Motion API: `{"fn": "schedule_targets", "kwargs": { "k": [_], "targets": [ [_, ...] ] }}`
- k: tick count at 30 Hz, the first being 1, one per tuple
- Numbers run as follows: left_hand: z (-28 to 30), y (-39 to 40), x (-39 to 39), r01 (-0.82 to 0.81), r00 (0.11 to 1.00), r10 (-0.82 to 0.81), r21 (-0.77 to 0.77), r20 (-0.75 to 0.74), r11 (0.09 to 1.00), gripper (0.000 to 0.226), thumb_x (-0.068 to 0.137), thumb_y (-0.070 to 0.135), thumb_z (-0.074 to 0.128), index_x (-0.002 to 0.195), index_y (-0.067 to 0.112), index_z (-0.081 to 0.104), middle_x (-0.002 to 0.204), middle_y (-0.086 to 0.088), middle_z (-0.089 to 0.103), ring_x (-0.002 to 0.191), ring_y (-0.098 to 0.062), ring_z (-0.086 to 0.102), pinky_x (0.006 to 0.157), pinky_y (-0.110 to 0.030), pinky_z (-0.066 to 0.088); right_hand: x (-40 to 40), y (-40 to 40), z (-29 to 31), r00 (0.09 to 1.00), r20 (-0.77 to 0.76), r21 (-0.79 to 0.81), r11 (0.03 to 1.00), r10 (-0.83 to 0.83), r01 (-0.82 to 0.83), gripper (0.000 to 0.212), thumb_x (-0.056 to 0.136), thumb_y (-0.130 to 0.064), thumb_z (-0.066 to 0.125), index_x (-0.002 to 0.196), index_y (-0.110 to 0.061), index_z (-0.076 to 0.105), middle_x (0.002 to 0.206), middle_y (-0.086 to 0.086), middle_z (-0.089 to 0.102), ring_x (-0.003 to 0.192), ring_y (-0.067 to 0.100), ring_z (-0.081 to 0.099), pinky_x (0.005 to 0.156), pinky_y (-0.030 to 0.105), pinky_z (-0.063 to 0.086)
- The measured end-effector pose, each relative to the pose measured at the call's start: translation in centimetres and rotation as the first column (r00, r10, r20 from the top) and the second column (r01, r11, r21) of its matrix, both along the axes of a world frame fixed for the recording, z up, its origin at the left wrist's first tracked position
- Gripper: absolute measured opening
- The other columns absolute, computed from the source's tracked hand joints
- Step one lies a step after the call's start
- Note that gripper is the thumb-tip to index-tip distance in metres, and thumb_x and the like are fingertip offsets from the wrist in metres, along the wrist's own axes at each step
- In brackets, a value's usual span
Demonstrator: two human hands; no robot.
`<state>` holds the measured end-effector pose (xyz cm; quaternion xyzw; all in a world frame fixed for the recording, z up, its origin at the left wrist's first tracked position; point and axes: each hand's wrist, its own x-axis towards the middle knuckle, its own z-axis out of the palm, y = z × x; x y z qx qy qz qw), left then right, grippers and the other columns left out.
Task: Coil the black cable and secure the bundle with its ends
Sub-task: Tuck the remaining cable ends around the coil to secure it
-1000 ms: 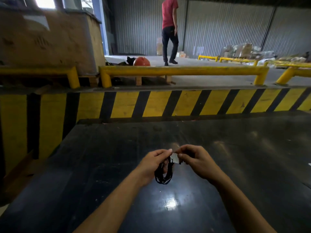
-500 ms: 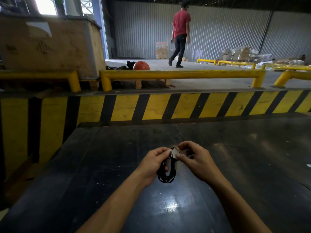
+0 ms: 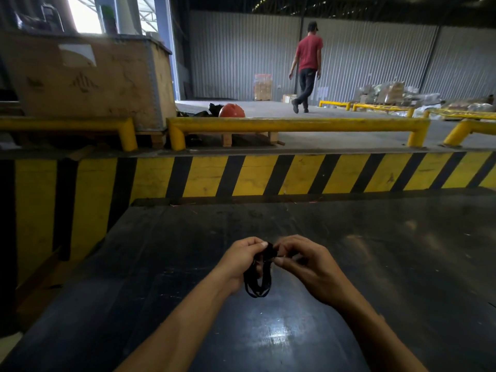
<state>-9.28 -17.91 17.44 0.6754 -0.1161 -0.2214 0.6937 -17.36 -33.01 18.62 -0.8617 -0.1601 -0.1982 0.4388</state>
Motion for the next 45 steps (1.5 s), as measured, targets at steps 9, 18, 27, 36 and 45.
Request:
{"fn": "schedule_targets", "kwargs": {
  "k": [9, 18, 27, 36, 45],
  "targets": [
    [1.0, 1.4, 0.2, 0.136, 0.987, -0.137, -0.017, -0.083, 0.991, 0.018, 0.092, 0.031, 0.055, 0.095, 0.015, 0.062, 0.061, 0.002, 0.049, 0.043, -0.008, 0.039, 0.051, -0.026, 0.034, -0.1, -0.7, 0.3, 0.993, -0.101, 0.426, 0.899, -0.064, 0.101, 0.007, 0.090, -0.004, 0.054, 0.096, -0.006, 0.051, 0.086, 0.012, 0.065, 0.078, 0.016, 0.068, 0.069, 0.024, 0.055],
    [2.6, 0.8, -0.1, 0.200, 0.972, -0.203, -0.040, -0.122, 0.979, 0.045, 0.093, 0.045, 0.047, 0.116, 0.007, 0.055, 0.054, 0.002, 0.041, 0.036, -0.006, 0.026, 0.040, -0.020, 0.021, 0.9, -0.2, 0.2, 0.950, -0.313, 0.273, 0.959, 0.014, 0.076, 0.026, 0.080, -0.013, 0.070, 0.105, -0.012, 0.063, 0.094, 0.010, 0.071, 0.084, 0.018, 0.070, 0.076, 0.028, 0.058],
    [0.3, 1.6, -0.6, 0.169, 0.984, -0.177, -0.244, -0.009, 0.955, 0.042, 0.075, 0.020, 0.068, 0.114, 0.009, 0.059, 0.081, 0.000, 0.071, 0.077, -0.012, 0.068, 0.076, -0.032, 0.055, 1.9, -0.4, -0.8, 0.960, -0.165, 0.533, 0.799, -0.226, 0.280, 0.016, 0.078, -0.005, 0.071, 0.093, -0.012, 0.070, 0.088, 0.012, 0.074, 0.084, 0.026, 0.070, 0.077, 0.038, 0.057],
    [-0.5, 0.8, 0.3, -0.035, 0.998, 0.016, -0.345, -0.057, 0.938, 0.011, 0.090, 0.012, 0.057, 0.095, 0.012, 0.067, 0.067, -0.001, 0.062, 0.064, -0.012, 0.060, 0.061, -0.027, 0.055, 2.3, -1.0, -1.3, 0.964, -0.190, 0.578, 0.772, -0.188, 0.265, 0.016, 0.085, -0.005, 0.063, 0.088, -0.018, 0.070, 0.086, 0.004, 0.074, 0.084, 0.015, 0.068, 0.070, 0.019, 0.053],
    [-1.0, -0.1, 1.1, -0.097, 0.995, 0.091, -0.272, -0.034, 0.957, 0.020, 0.090, 0.017, 0.058, 0.107, 0.010, 0.065, 0.074, -0.006, 0.058, 0.065, -0.014, 0.059, 0.063, -0.029, 0.053, 1.7, -0.9, 1.1, 0.975, -0.130, 0.412, 0.885, -0.178, 0.217, 0.014, 0.089, -0.009, 0.058, 0.091, -0.016, 0.070, 0.088, 0.000, 0.074, 0.084, 0.005, 0.068, 0.071, 0.011, 0.052]
  ]
}}
